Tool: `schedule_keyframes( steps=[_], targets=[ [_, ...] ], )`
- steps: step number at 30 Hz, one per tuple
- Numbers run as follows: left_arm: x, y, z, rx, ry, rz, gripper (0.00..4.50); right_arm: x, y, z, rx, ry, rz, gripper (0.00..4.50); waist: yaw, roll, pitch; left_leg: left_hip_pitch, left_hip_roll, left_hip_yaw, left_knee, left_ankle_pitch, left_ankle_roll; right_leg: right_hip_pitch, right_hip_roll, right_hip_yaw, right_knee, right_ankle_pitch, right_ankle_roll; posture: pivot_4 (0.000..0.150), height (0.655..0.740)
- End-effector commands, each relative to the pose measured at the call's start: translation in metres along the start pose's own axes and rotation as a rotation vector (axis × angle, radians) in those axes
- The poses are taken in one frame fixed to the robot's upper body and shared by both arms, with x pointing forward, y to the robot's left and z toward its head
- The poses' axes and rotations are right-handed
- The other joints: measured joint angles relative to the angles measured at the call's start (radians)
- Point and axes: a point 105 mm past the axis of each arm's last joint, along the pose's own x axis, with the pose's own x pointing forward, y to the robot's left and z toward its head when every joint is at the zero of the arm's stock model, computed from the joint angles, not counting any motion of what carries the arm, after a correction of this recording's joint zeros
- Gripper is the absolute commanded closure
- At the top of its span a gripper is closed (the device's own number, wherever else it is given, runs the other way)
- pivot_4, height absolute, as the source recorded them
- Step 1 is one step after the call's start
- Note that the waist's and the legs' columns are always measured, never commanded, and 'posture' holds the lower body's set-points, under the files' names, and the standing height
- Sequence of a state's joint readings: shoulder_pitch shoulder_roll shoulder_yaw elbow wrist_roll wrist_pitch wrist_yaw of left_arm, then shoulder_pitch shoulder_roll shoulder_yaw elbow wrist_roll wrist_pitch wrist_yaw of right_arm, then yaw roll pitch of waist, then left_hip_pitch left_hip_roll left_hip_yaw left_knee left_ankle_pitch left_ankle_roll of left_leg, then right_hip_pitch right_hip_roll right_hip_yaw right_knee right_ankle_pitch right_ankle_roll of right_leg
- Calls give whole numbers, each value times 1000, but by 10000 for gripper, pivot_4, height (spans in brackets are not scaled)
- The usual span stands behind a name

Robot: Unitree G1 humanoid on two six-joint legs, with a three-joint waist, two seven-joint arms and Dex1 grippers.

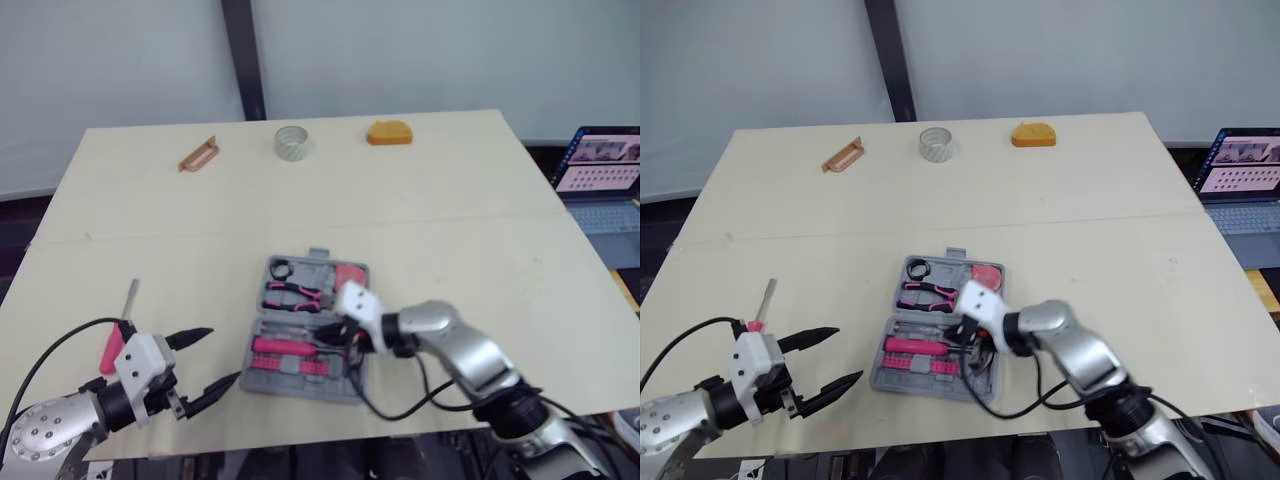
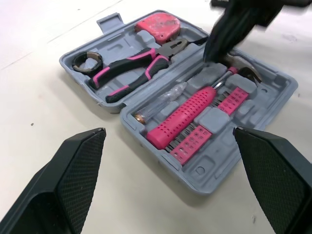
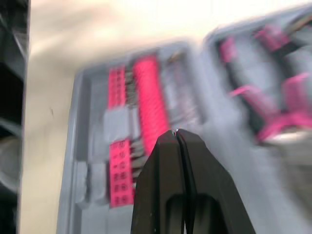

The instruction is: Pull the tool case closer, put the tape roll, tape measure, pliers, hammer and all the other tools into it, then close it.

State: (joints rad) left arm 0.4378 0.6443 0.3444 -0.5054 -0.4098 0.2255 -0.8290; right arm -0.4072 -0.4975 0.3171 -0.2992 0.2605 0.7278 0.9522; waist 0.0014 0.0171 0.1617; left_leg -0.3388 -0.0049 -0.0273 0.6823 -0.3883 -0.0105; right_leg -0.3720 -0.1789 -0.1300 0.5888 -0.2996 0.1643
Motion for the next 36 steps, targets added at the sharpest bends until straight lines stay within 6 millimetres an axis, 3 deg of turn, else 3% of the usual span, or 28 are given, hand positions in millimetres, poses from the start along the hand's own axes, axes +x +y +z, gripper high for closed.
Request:
schedule_keyframes(
  steps=[1, 4, 6, 9, 14, 18, 27, 36],
  targets=[
    [-7, 10, -1, -19, 3, 35, 0, -34, -3, 8, 29, -51, -7, 44334, -1, -1, 1, 0, 0, 0, 0, 0, 0, 0, 0, 0, 0, 0, 0, 1500, 7400],
    [-16, 24, -5, -33, 18, 95, 0, -71, -15, -8, 93, -33, -89, 44334, 1, -3, 2, 0, 0, 2, 0, -1, 1, 0, 0, 0, -1, 0, 0, 1500, 7400],
    [-29, 33, -13, -64, 43, 152, 0, -101, -25, -27, 160, -6, -183, 39111, 2, -4, 3, 0, 1, 3, 0, -1, 1, 0, 0, 0, -1, 0, 0, 1500, 7400],
    [-54, 50, -26, -92, 90, 280, 0, -141, -37, -53, 245, 21, -333, 26013, 5, -7, 4, 1, 1, 7, 0, -1, 2, 0, 0, 1, -2, 0, 0, 1500, 7400],
    [-97, 75, -47, -134, 145, 461, 0, -179, -44, -71, 326, 5, -456, 888, 1, -7, 5, 3, 2, 10, 0, -1, 2, -1, 0, 2, -1, 0, 0, 1500, 7400],
    [-135, 94, -60, -187, 143, 653, 0, -207, -53, -89, 343, 19, -584, 256, 1, -9, 6, 3, 2, 11, 0, -2, 3, -1, 0, 2, -1, 0, 0, 1500, 7400],
    [-182, 114, -78, -210, 154, 910, 0, -241, -67, -127, 336, 41, -764, 256, 1, -10, 7, 3, 2, 12, 0, -2, 3, -1, 0, 2, -1, 0, 0, 1500, 7400],
    [-184, 116, -84, -234, 136, 949, 0, -241, -73, -137, 322, 29, -774, 256, -3, -10, 7, 4, 2, 13, 0, -3, 3, -1, 0, 3, 0, 0, 0, 1500, 7400]
  ],
)
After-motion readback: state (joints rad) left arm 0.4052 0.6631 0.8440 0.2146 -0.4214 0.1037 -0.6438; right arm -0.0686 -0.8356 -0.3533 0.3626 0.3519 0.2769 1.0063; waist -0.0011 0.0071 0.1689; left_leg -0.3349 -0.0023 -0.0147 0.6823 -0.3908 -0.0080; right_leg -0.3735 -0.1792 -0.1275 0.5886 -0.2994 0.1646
